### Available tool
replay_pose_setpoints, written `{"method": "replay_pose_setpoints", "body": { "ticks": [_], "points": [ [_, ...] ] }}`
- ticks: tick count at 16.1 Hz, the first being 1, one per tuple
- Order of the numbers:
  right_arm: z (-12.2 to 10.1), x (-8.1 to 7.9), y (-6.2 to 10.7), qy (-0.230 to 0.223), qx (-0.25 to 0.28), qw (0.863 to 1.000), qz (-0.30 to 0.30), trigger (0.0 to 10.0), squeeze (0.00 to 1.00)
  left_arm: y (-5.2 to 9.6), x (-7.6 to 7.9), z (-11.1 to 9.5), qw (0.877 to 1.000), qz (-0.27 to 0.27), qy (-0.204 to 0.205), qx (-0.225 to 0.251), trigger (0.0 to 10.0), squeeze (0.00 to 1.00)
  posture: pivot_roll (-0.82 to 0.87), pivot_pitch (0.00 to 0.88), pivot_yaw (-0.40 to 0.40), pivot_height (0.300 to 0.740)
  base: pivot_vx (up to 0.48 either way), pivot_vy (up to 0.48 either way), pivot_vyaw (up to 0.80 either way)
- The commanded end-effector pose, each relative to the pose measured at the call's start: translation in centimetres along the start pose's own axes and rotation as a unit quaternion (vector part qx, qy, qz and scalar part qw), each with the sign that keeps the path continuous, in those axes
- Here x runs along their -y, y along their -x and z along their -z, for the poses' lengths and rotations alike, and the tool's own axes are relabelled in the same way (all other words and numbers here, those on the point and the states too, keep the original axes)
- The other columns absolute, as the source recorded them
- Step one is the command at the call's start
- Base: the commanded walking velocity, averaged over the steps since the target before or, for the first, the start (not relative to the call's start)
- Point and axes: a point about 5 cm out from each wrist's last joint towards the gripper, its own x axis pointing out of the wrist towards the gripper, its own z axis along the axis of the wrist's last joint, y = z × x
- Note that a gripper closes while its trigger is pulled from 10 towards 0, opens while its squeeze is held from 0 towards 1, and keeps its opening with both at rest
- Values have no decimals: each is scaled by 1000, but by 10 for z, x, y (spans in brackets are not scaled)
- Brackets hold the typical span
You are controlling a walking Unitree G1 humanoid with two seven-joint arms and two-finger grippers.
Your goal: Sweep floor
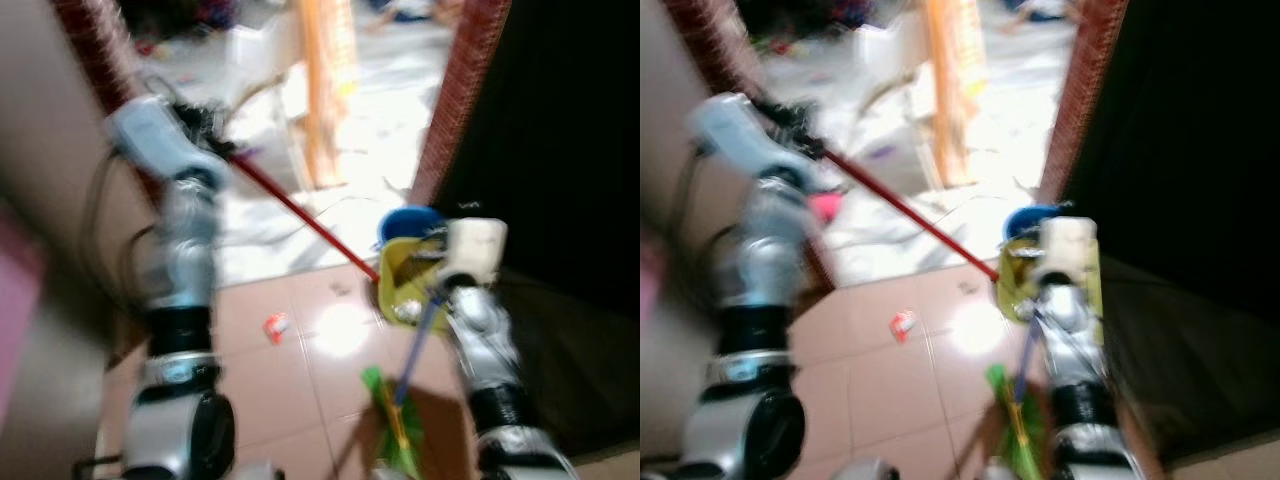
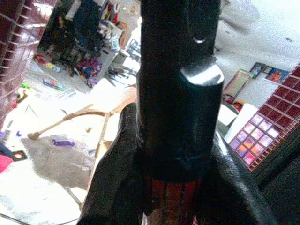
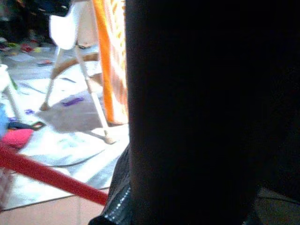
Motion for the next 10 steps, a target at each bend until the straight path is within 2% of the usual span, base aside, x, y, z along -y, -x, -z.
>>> {"method": "replay_pose_setpoints", "body": {
  "ticks": [1,6,10],
  "points": [
    [-1,9,-1,6,0,1000,10,10000,0,-6,16,-15,999,22,-5,33,10000,0,-117,0,70,740,334,0,0],
    [1,6,1,5,-7,1000,5,10000,0,-9,22,-19,999,17,-1,43,10000,0,-117,0,73,740,332,0,0],
    [3,5,0,5,-12,1000,2,10000,0,-13,26,-32,996,4,-25,82,10000,0,-113,0,74,740,404,0,0]
  ]
}}
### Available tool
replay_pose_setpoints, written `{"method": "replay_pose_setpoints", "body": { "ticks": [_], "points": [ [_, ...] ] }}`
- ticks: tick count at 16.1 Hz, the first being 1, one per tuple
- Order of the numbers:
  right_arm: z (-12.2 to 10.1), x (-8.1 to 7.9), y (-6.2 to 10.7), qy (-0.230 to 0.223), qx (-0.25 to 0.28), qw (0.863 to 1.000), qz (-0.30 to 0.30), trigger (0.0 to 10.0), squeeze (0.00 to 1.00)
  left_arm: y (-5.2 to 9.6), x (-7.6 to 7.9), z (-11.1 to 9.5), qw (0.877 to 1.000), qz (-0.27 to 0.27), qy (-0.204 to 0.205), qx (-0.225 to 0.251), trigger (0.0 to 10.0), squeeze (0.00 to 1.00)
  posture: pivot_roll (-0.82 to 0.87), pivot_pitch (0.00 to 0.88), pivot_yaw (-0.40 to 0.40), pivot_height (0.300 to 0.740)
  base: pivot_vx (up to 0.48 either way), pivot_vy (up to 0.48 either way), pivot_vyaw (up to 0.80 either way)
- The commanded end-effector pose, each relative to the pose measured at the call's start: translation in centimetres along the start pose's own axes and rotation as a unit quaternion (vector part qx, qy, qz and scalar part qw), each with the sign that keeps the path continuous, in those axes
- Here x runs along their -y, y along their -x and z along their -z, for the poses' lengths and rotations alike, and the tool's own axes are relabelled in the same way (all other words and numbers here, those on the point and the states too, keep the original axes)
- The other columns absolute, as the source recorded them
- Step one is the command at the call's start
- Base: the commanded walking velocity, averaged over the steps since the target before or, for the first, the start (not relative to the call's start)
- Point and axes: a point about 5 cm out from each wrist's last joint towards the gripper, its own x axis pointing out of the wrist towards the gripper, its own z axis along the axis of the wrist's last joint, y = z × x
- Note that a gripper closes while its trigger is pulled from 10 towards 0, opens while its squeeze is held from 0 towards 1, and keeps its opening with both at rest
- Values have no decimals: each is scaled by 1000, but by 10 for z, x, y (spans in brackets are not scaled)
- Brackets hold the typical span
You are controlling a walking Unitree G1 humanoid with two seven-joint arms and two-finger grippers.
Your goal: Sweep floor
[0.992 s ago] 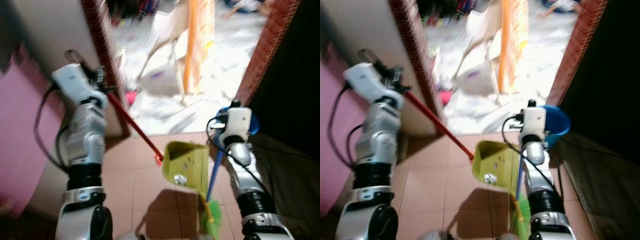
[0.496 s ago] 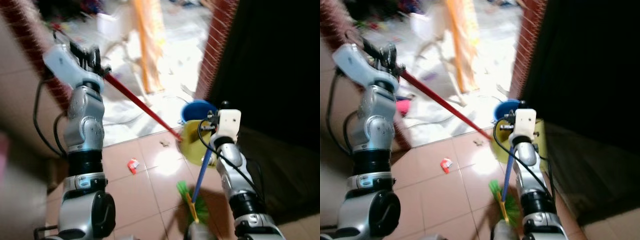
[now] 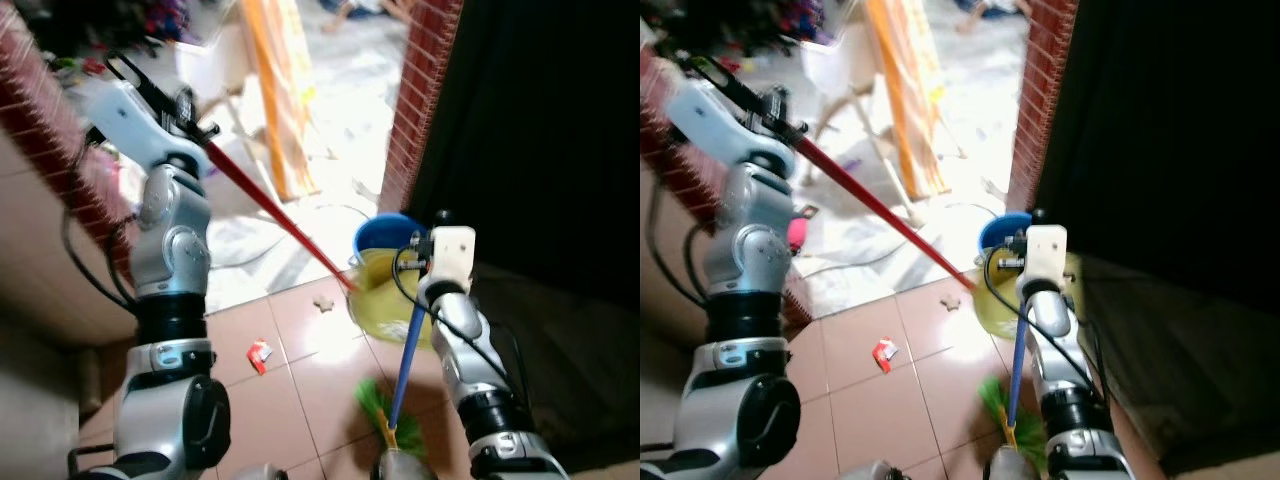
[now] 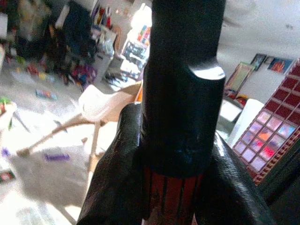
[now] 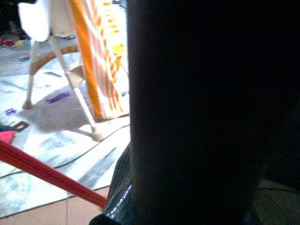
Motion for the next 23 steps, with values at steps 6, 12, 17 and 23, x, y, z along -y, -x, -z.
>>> {"method": "replay_pose_setpoints", "body": {
  "ticks": [6,12,17,23],
  "points": [
    [-5,2,-2,3,11,1000,7,10000,0,-7,25,-21,998,24,1,58,10000,0,-113,0,80,740,444,0,0],
    [-10,9,-7,8,19,1000,22,10000,0,-6,28,-20,996,27,-30,74,10000,0,-118,0,77,740,473,0,0],
    [-10,9,-6,7,18,1000,22,10000,0,-6,29,-20,995,24,-43,83,10000,0,-118,0,75,740,480,0,0],
    [-11,8,-8,8,22,999,22,10000,0,-5,29,-20,994,15,-58,90,10000,0,-113,0,69,740,428,0,0]
  ]
}}
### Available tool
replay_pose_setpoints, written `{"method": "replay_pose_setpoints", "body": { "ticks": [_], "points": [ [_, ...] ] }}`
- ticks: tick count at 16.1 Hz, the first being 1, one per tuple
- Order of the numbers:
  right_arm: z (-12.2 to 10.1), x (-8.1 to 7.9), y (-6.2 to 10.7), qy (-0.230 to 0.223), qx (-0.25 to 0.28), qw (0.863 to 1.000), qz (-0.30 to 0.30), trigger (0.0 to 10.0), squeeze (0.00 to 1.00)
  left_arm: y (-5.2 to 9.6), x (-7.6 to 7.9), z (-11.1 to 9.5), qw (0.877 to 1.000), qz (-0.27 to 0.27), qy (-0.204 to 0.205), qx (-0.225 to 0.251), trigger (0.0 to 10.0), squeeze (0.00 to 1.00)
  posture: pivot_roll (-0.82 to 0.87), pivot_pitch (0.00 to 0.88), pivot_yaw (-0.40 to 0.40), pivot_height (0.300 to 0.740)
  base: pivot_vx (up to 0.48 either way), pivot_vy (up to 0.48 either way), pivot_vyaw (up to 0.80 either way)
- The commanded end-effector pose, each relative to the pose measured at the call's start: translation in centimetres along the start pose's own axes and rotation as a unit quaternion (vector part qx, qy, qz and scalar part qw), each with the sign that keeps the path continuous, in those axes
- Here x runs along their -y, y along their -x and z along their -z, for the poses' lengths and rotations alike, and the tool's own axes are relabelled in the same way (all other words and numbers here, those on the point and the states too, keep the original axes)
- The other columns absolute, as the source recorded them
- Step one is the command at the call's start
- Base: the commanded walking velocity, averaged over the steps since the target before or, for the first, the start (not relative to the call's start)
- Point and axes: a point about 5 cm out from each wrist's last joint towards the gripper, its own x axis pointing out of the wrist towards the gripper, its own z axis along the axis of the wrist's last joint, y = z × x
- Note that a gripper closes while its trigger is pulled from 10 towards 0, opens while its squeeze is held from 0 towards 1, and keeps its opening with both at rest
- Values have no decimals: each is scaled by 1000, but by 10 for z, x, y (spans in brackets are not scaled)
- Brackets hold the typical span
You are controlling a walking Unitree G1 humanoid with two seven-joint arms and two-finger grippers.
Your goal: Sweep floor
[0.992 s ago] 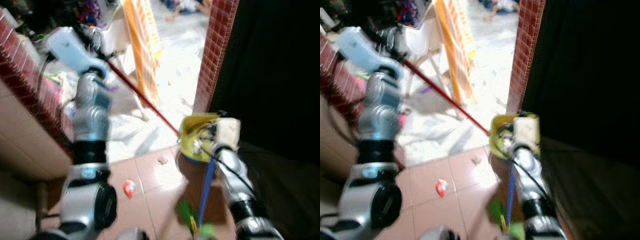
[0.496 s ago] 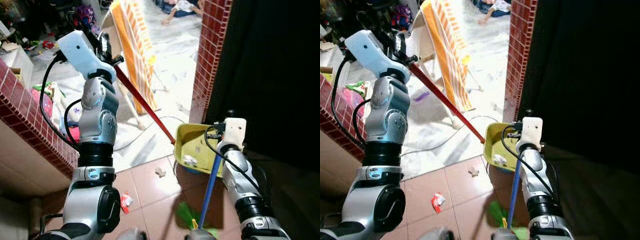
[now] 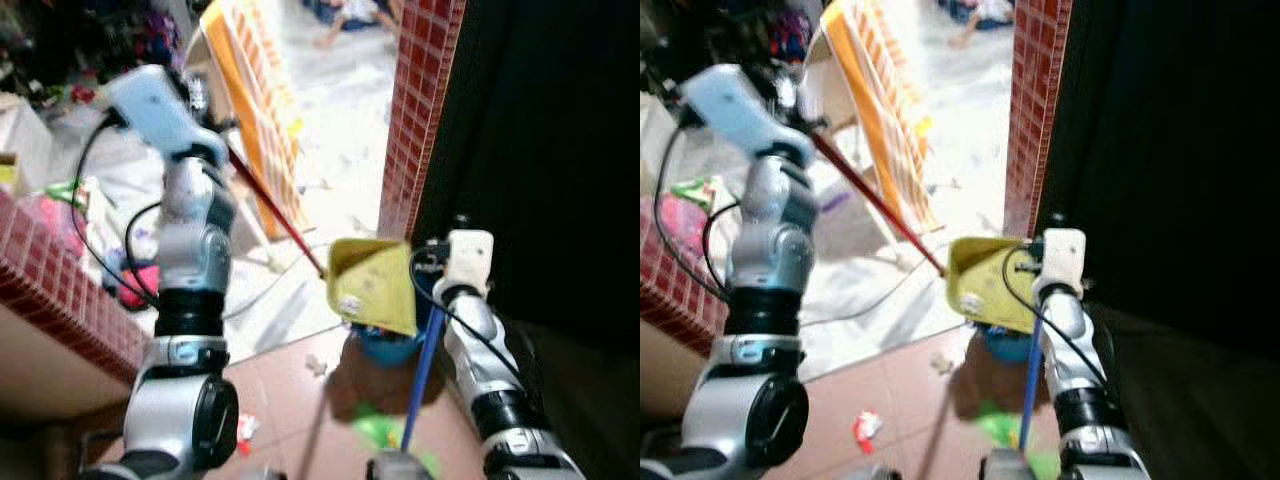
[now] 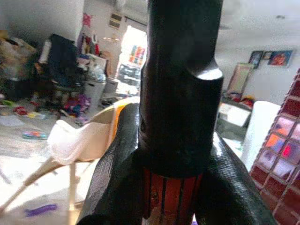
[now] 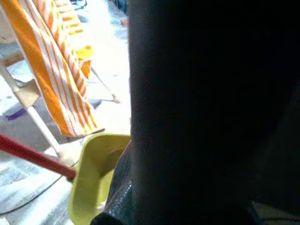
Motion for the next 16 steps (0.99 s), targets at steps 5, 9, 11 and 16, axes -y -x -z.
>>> {"method": "replay_pose_setpoints", "body": {
  "ticks": [5,9,11,16],
  "points": [
    [-23,-11,-5,13,57,998,-14,10000,0,-6,5,-21,999,1,5,54,10000,0,-115,0,68,740,216,0,0],
    [-22,-12,-4,15,55,998,-19,10000,0,-1,17,-17,998,12,-19,66,10000,0,-123,0,61,740,0,0,0],
    [-24,-12,-6,20,58,998,-20,10000,0,4,30,-5,996,21,-49,68,10000,0,-126,0,59,740,0,0,0],
    [-23,-14,-3,19,59,998,-20,10000,0,19,49,19,991,50,-99,74,10000,0,-143,0,69,740,0,0,0]
  ]
}}
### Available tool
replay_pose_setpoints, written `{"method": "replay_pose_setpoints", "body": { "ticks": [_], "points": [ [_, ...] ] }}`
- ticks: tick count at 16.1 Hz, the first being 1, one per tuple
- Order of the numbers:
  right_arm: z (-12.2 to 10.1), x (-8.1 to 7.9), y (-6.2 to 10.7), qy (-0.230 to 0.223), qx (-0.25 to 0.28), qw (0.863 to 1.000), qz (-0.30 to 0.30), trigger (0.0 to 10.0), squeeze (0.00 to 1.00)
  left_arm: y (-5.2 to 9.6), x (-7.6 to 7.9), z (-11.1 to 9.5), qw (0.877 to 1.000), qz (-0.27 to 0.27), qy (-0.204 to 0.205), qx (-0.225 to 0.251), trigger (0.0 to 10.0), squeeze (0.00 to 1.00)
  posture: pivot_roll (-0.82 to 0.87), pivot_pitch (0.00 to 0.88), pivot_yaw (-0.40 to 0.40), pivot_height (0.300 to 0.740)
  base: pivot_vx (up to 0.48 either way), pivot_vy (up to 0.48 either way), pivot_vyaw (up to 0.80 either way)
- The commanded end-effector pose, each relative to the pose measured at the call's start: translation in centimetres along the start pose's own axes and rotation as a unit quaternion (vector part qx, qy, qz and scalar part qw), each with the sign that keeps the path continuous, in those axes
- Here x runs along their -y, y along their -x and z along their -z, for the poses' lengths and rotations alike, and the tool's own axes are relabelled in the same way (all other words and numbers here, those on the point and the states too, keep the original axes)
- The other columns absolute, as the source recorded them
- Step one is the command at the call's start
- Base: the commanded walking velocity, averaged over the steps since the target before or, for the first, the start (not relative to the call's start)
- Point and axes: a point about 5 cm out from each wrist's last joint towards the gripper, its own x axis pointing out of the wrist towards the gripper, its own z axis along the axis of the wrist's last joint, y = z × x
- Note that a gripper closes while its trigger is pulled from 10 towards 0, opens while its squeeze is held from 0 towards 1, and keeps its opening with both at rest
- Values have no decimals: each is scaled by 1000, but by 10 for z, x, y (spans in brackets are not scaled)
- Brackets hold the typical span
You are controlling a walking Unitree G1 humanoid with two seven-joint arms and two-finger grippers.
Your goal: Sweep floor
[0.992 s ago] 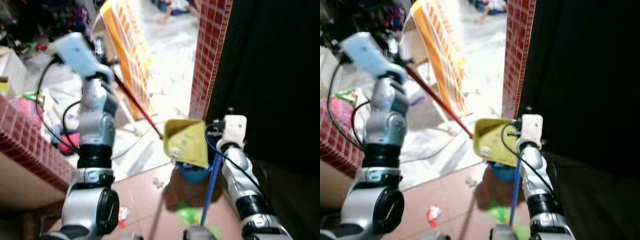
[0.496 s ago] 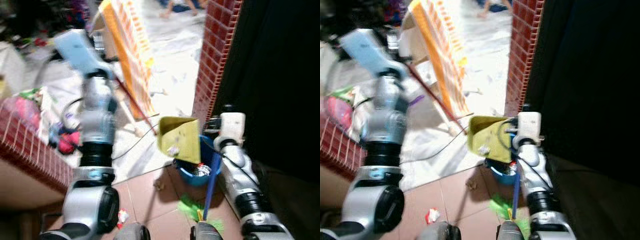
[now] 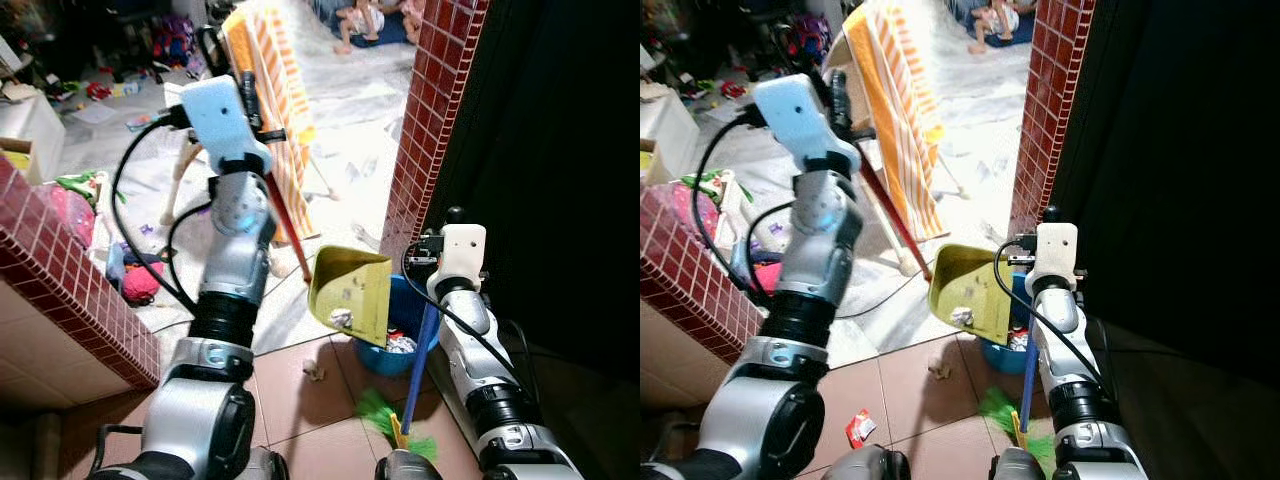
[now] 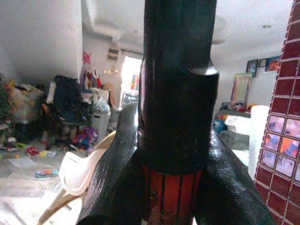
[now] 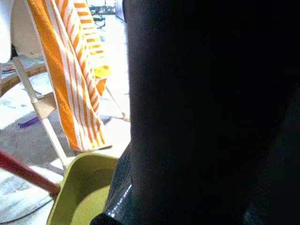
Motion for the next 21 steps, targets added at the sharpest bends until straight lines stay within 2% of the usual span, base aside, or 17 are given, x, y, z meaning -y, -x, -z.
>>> {"method": "replay_pose_setpoints", "body": {
  "ticks": [1,4,5,8,9,13,17,18,20,21],
  "points": [
    [-11,-4,-2,3,27,1000,-7,10000,0,-1,6,-7,999,3,-17,34,10000,0,-148,0,71,740,0,0,0],
    [-11,-6,-2,2,28,1000,-8,10000,0,1,15,-4,999,10,-28,34,10000,0,-148,0,74,740,0,0,0],
    [-12,-7,-3,2,29,1000,-9,10000,0,5,27,-5,997,47,-36,48,10000,0,-143,0,74,740,0,0,0],
    [-12,-8,-3,1,29,1000,-10,10000,0,12,40,-5,993,95,-40,64,10000,0,-139,0,77,740,0,0,0],
    [-12,-9,-3,0,29,1000,-11,10000,0,20,49,-3,988,134,-44,70,10000,0,-139,0,78,740,0,0,0],
    [-10,-9,-2,1,29,1000,-12,10000,0,33,60,4,977,197,-41,74,10000,0,-142,0,81,740,0,0,0],
    [-10,-9,-2,1,30,1000,-11,10000,0,35,67,-3,972,219,-23,88,10000,0,-142,0,79,740,0,0,0],
    [-10,-9,-2,1,29,1000,-12,10000,0,35,71,-8,968,232,-18,98,10000,0,-141,0,77,740,0,0,0],
    [-10,-10,-2,1,28,1000,-13,10000,0,39,87,-22,949,292,2,121,10000,0,-139,0,75,740,0,0,0],
    [-10,-10,-2,1,28,1000,-13,10000,0,40,91,-23,944,306,8,121,10000,0,-138,0,75,740,0,0,0]
  ]
}}
